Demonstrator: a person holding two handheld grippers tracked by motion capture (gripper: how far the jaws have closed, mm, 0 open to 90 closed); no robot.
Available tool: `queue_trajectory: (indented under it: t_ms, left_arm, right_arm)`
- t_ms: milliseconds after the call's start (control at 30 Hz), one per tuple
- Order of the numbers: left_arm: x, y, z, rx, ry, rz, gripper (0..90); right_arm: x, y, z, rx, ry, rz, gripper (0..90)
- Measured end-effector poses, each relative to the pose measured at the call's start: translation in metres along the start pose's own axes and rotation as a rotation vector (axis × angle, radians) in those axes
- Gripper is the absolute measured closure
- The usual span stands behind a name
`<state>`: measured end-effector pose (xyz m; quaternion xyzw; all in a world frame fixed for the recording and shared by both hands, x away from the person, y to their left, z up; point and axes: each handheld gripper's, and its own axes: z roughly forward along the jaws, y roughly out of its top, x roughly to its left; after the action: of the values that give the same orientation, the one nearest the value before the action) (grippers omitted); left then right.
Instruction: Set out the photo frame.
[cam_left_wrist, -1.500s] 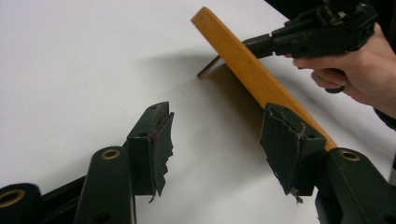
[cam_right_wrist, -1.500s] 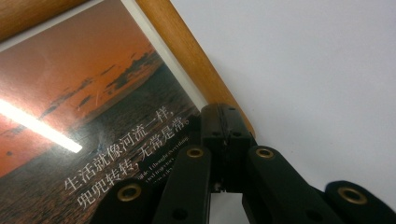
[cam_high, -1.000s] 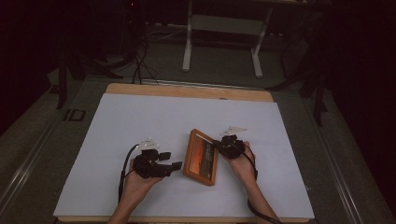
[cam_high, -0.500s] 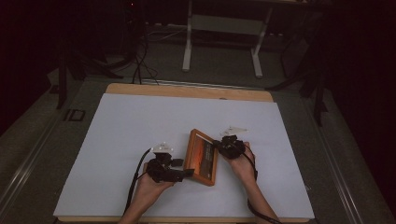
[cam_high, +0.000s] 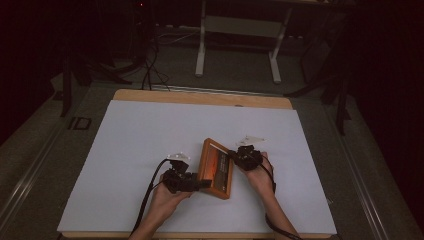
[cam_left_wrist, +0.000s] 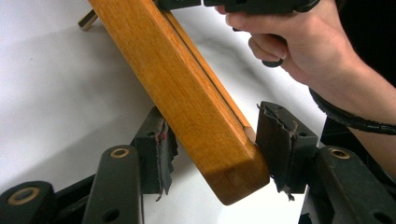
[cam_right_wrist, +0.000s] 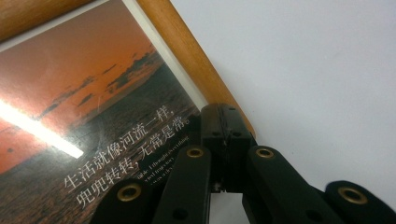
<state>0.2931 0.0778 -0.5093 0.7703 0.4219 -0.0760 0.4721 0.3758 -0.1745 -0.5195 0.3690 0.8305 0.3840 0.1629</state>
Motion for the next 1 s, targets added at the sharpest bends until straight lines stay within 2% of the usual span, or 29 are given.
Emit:
queue_trajectory:
  t_ms: [100,200,267,300,333,400,433,467,567,600,700,800,900,933,967,1000]
  left_arm:
    - [-0.001,-0.001,0.001,-0.007,0.002,-0.018,50.7]
    - [-0.003,0.0,0.001,-0.013,0.005,-0.019,53.2]
    - [-0.006,0.0,0.002,-0.014,0.01,-0.007,54.8]
    - [-0.011,0.002,0.002,-0.016,0.02,0.013,55.5]
    - [-0.011,0.002,0.002,-0.016,0.02,0.013,56.4]
    - [-0.016,0.003,0.003,-0.019,0.029,0.027,58.3]
    - [-0.018,0.004,0.004,-0.021,0.031,0.035,58.3]
    - [-0.022,0.004,0.006,-0.032,0.032,0.047,60.9]
    - [-0.027,0.005,0.008,-0.045,0.041,0.058,63.4]
    - [-0.032,0.007,0.011,-0.057,0.056,0.068,64.0]
    - [-0.037,0.008,0.014,-0.068,0.067,0.075,65.6]
    - [-0.044,0.01,0.018,-0.08,0.075,0.103,67.1]
    - [-0.056,0.011,0.023,-0.091,0.081,0.143,68.6]
    - [-0.056,0.011,0.023,-0.091,0.081,0.143,68.9]
    - [-0.06,0.011,0.024,-0.093,0.087,0.16,69.0]
    - [-0.063,0.01,0.025,-0.095,0.095,0.175,69.0]
  right_arm:
    - [0.0,0.0,-0.002,0.005,-0.013,-0.012,86.5]
    - [-0.001,-0.001,-0.006,0.006,-0.02,-0.014,84.2]
    - [-0.003,-0.003,-0.016,0.0,-0.021,-0.026,79.0]
    - [-0.004,-0.004,-0.021,-0.002,-0.023,-0.028,77.7]
    - [-0.004,-0.004,-0.021,-0.002,-0.023,-0.028,77.7]
    - [-0.005,-0.008,-0.035,-0.024,-0.029,-0.032,73.3]
    - [-0.005,-0.008,-0.035,-0.024,-0.029,-0.032,73.3]
    - [-0.005,-0.01,-0.047,-0.04,-0.025,-0.037,71.3]
    - [-0.003,-0.011,-0.064,-0.059,-0.033,-0.067,69.3]
    - [-0.002,-0.012,-0.07,-0.07,-0.035,-0.07,68.9]
    - [-0.002,-0.011,-0.088,-0.104,-0.045,-0.073,68.1]
    - [-0.002,-0.009,-0.106,-0.138,-0.062,-0.082,68.9]
    - [-0.002,-0.006,-0.122,-0.175,-0.09,-0.095,73.6]
    - [-0.002,-0.005,-0.127,-0.189,-0.093,-0.095,78.6]
    - [-0.001,-0.004,-0.132,-0.208,-0.104,-0.106,86.6]
    - [-0.001,-0.004,-0.137,-0.234,-0.116,-0.126,89.9]
